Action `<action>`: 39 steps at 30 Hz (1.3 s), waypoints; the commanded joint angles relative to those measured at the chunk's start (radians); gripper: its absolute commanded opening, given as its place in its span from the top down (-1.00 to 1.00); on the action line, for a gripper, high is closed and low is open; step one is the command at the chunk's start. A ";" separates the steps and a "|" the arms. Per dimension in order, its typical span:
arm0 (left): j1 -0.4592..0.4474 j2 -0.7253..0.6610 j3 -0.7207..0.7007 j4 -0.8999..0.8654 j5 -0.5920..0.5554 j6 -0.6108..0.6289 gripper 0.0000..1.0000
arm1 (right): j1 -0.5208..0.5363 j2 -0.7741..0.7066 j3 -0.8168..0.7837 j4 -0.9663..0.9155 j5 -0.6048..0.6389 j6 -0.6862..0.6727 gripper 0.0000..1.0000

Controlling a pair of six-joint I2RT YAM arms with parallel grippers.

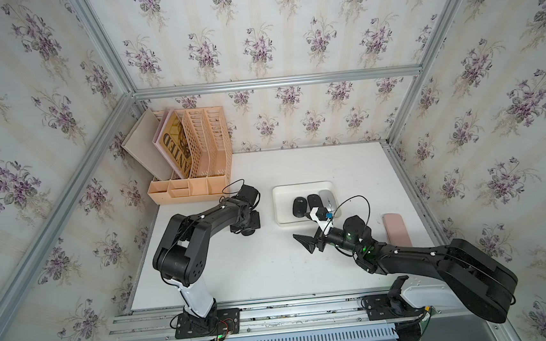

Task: Put the mouse in the storage box
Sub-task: Pick up the mouse from the center of the board, then place the mouse in the storage box.

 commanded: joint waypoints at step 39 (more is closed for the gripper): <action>-0.289 0.256 0.590 -0.146 -0.030 0.015 -0.21 | 0.008 -0.292 -0.179 0.082 0.658 -0.012 -0.99</action>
